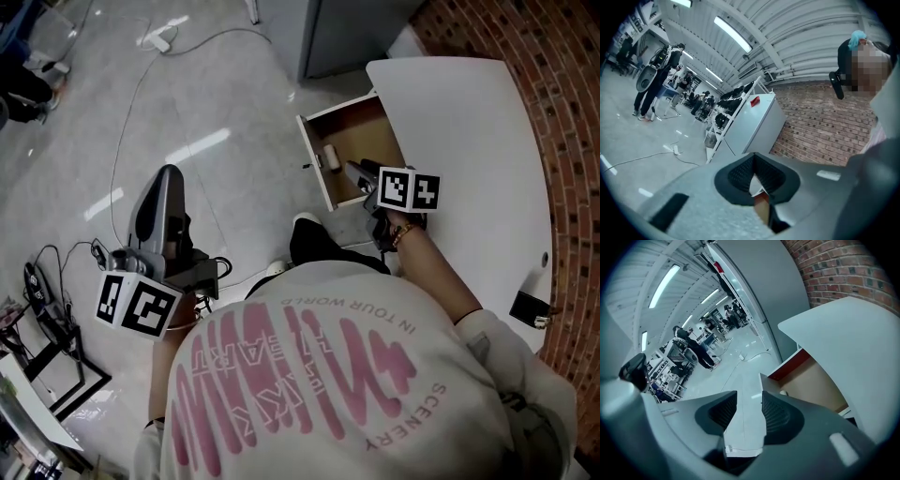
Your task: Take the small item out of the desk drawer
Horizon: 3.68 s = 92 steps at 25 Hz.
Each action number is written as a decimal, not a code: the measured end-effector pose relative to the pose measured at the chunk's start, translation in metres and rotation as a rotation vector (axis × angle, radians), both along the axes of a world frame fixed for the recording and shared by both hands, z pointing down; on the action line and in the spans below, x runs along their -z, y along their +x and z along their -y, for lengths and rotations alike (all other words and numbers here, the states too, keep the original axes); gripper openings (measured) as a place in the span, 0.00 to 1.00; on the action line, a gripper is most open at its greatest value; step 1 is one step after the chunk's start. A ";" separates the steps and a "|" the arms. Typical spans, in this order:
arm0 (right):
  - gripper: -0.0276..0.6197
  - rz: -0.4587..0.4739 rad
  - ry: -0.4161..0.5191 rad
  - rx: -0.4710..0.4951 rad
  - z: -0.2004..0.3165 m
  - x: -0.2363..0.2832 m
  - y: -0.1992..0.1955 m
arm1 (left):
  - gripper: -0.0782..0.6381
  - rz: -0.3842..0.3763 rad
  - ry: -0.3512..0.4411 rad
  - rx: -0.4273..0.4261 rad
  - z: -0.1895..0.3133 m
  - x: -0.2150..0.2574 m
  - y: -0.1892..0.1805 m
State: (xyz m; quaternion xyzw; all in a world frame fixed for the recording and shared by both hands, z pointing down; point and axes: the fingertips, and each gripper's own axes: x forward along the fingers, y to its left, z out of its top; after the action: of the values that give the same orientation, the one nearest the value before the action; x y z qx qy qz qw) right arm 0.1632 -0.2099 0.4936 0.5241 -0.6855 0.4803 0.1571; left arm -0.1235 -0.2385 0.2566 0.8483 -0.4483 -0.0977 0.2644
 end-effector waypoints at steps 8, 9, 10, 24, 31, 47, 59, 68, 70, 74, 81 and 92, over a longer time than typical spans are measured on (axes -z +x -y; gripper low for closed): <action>0.32 -0.005 -0.093 0.018 0.021 -0.049 0.008 | 0.11 0.033 -0.070 0.058 0.012 -0.025 -0.002; 0.32 -0.004 -0.105 0.022 0.024 -0.054 0.009 | 0.11 0.036 -0.082 0.063 0.013 -0.028 -0.003; 0.32 -0.007 -0.116 0.027 0.027 -0.059 0.009 | 0.11 0.041 -0.094 0.067 0.014 -0.032 -0.002; 0.35 -0.057 -0.256 0.116 0.040 -0.140 0.021 | 0.11 0.118 -0.246 0.152 0.014 -0.090 -0.011; 0.35 -0.059 -0.310 0.121 0.048 -0.173 0.026 | 0.12 0.125 -0.319 0.150 0.017 -0.121 0.000; 0.35 -0.140 -0.475 0.134 0.051 -0.265 0.035 | 0.11 0.158 -0.461 0.167 0.003 -0.173 0.000; 0.35 -0.151 -0.519 0.146 0.052 -0.305 0.039 | 0.12 0.166 -0.529 0.171 -0.010 -0.206 0.002; 0.35 -0.139 -0.553 0.137 0.055 -0.321 0.036 | 0.11 0.170 -0.555 0.174 -0.013 -0.216 0.001; 0.35 -0.136 -0.561 0.139 0.055 -0.323 0.036 | 0.11 0.172 -0.558 0.177 -0.012 -0.216 0.001; 0.36 -0.143 -0.570 0.144 0.055 -0.328 0.038 | 0.12 0.176 -0.565 0.184 -0.012 -0.218 0.001; 0.35 -0.171 -0.584 0.169 0.056 -0.337 0.039 | 0.11 0.172 -0.578 0.187 -0.012 -0.226 -0.001; 0.28 -0.181 -0.552 0.253 0.059 -0.340 0.034 | 0.11 0.166 -0.590 0.192 -0.014 -0.230 0.001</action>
State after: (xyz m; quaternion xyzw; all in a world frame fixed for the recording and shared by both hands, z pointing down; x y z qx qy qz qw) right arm 0.1977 -0.2692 0.8338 0.4129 -0.5723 0.5764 0.4120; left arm -0.1220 -0.2246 0.4870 0.6938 -0.5554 0.0814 0.4511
